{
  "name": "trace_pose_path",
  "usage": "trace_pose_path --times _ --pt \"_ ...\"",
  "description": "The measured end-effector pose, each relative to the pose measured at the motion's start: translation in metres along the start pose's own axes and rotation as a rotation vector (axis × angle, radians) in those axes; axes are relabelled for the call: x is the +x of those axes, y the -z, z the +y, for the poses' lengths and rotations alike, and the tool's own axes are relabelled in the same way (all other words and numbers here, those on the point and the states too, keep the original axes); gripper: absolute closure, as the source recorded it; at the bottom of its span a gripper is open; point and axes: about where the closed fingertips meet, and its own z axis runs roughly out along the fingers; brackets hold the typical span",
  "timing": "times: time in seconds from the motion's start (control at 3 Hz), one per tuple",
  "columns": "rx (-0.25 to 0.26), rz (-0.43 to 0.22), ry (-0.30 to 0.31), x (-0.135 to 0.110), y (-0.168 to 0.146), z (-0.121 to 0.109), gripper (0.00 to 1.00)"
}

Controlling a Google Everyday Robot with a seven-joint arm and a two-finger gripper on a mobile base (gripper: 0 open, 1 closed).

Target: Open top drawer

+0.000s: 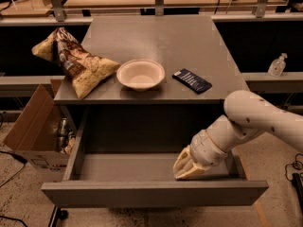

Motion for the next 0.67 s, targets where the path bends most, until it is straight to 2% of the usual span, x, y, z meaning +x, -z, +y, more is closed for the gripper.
trace_pose_path --times 0.33,0.67 --pt "0.071 -0.008 0.017 -0.007 0.019 0.003 1.0" --pt "0.212 -0.036 0.049 -0.02 0.053 0.005 1.0"
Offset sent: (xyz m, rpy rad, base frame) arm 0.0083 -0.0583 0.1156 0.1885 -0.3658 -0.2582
